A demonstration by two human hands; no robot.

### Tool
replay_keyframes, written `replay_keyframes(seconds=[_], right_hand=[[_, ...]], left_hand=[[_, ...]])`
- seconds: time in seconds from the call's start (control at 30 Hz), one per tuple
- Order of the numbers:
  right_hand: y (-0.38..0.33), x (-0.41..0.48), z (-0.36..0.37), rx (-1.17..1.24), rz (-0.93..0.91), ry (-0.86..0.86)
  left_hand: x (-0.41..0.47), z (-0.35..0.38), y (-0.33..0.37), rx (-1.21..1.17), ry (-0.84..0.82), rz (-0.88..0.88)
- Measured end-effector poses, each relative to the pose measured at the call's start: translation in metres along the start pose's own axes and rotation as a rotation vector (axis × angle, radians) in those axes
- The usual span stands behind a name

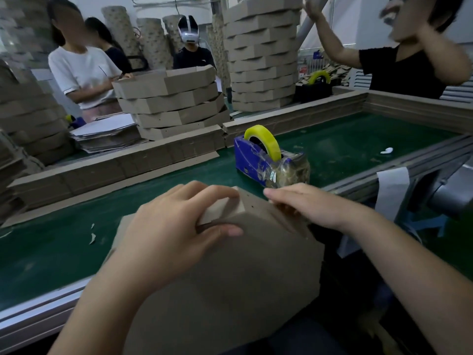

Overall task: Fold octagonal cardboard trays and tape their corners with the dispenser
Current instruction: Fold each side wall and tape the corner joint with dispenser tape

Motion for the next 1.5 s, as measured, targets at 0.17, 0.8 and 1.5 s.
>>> replay_keyframes(seconds=[0.17, 0.8, 1.5], right_hand=[[-0.009, -0.005, -0.029, -0.020, -0.185, 0.140], [-0.019, -0.004, 0.014, -0.053, -0.351, 0.172], [-0.009, 0.019, 0.010, 0.184, -0.321, 0.026]], left_hand=[[-0.017, -0.012, -0.016, -0.188, 0.123, -0.112], [-0.019, 0.008, -0.002, -0.127, 0.032, 0.021], [-0.006, 0.015, 0.001, -0.060, -0.030, 0.081]])
Point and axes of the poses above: each hand's wrist, its own x-axis towards the middle knuckle, its own z-axis out of the palm, y = z × x, the point moved 4 cm from there along x, towards the middle knuckle, and after that the axes turned 15 degrees about y, right-handed, at the moved point
